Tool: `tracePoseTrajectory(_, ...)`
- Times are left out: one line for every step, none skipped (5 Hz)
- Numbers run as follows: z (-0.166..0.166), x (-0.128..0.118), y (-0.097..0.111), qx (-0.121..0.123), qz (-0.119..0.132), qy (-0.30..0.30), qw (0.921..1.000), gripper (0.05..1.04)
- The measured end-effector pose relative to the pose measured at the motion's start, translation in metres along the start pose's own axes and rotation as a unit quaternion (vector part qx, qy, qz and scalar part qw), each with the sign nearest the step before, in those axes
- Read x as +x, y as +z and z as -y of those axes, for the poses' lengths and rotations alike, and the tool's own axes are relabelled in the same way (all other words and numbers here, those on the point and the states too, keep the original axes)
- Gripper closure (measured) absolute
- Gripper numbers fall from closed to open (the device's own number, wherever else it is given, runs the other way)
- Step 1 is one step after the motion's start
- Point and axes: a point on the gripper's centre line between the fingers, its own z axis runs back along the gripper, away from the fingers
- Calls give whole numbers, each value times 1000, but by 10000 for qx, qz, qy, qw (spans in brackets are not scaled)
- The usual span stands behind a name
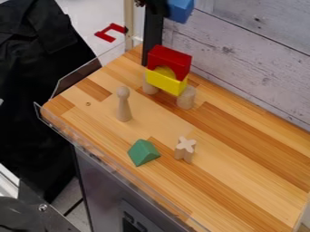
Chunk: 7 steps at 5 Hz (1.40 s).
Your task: Placed the blue cuboid on top of the red arch
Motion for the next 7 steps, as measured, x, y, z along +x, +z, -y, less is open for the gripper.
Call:
tracePoseTrajectory(-6, 2, 1, 144, -50, -79, 9999, 524)
tracePoseTrajectory(-11, 0, -1, 347, -75, -151, 9993, 524)
tracePoseTrajectory(-16, 1, -14, 671, -90, -172, 9976, 524)
tracePoseTrajectory(-16, 1, -19, 964, -55, -115, 9953, 524)
tracePoseTrajectory(-19, -3, -29, 1159, -95, -130, 9931, 524)
tracePoseTrajectory(-19, -3, -30, 1156, -121, -106, 9932, 524)
tracePoseTrajectory(-22, -4, -34, 1222, -174, -69, 9923, 524)
